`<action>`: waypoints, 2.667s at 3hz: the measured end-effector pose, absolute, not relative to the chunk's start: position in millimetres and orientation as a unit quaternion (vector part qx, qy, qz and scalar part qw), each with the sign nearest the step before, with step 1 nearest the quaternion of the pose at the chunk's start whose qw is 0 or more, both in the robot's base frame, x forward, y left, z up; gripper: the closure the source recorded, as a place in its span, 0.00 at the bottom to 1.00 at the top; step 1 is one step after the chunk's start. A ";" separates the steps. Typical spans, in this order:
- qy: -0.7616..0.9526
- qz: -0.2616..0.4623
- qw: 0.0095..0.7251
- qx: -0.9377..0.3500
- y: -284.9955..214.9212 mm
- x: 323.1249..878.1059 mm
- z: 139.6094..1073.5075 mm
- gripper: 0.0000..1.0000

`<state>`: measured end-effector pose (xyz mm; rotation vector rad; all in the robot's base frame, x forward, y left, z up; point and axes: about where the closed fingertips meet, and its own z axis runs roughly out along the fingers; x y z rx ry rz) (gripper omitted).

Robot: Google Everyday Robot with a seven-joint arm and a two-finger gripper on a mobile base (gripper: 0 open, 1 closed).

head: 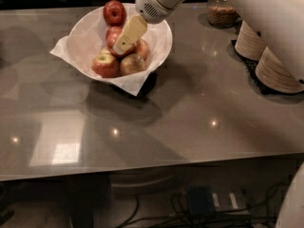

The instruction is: Pick apple from white bowl

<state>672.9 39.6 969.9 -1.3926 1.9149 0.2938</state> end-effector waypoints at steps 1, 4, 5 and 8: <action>0.751 0.147 0.387 -0.515 51.4 680.4 958.3 0.02; 0.764 0.196 0.401 -0.466 61.2 681.6 937.6 0.29; 0.765 0.201 0.400 -0.463 63.3 681.4 933.9 0.29; 0.762 0.213 0.401 -0.462 73.3 684.3 927.5 0.36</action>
Offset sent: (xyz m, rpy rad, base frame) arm 0.0127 0.0212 -0.0310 0.2305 0.0708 -0.0891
